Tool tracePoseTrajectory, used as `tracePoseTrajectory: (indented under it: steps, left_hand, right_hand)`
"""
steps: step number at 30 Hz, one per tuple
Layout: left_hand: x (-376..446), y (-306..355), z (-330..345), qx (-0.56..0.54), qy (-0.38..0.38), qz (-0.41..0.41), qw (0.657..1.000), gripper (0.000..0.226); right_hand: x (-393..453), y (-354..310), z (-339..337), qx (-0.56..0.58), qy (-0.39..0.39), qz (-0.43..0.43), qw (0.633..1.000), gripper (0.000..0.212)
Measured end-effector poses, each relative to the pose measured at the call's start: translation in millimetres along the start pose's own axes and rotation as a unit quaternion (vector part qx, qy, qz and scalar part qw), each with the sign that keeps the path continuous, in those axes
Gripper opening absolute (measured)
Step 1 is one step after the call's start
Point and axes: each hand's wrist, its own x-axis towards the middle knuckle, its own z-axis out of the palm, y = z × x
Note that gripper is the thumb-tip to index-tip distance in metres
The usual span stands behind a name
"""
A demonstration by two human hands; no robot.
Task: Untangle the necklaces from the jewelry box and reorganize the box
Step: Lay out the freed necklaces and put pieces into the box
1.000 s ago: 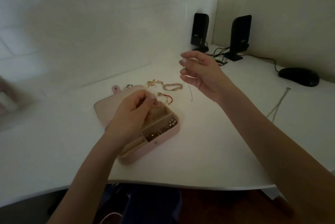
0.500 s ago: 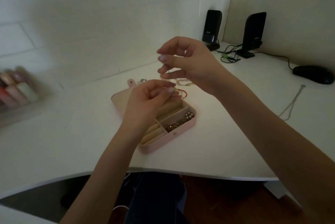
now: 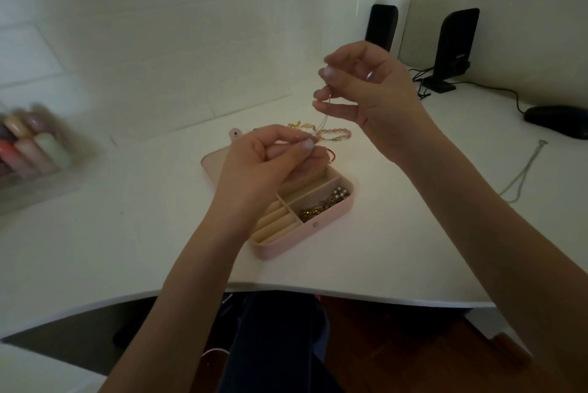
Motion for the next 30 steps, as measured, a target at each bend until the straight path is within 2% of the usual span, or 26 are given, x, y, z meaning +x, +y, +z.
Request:
tracePoseTrajectory:
  steps: [7,9,11,13,15,18,21,25,30]
  left_hand:
    - [0,7,4,-0.014,-0.018,0.025,0.999,0.009]
    - [0,2,4,0.013,-0.011,0.010,1.000,0.011]
    - [2,-8,1,0.105,-0.007,-0.014,0.994,0.007]
    - [3,-20,-4,0.290,-0.023,-0.012,0.957,0.010]
    - [2,-27,-6,0.437,-0.065,0.010,0.897,0.010]
    - [0,-28,-6,0.551,-0.104,0.023,0.828,0.005]
    - [2,-29,-7,0.569,-0.123,0.052,0.811,0.006]
    - [5,-30,-5,0.557,-0.114,0.074,0.819,0.016]
    - [6,-34,-3,0.579,-0.124,0.075,0.802,0.017]
  right_hand:
    - [-3,2,-7,-0.011,-0.006,-0.001,1.000,0.010]
    - [-5,6,-9,-0.016,-0.010,0.004,1.000,0.009]
    - [-6,9,-11,-0.025,-0.016,0.012,0.999,0.010]
    - [-10,13,-15,-0.041,-0.036,0.029,0.998,0.011]
    - [-15,18,-20,-0.084,-0.074,0.053,0.992,0.013]
    - [-25,28,-27,-0.168,-0.122,0.078,0.975,0.014]
    - [-32,36,-35,-0.270,-0.156,0.044,0.949,0.016]
    - [-36,45,-44,-0.396,-0.162,0.023,0.903,0.016]
    - [-38,52,-53,-0.440,-0.175,0.026,0.880,0.019]
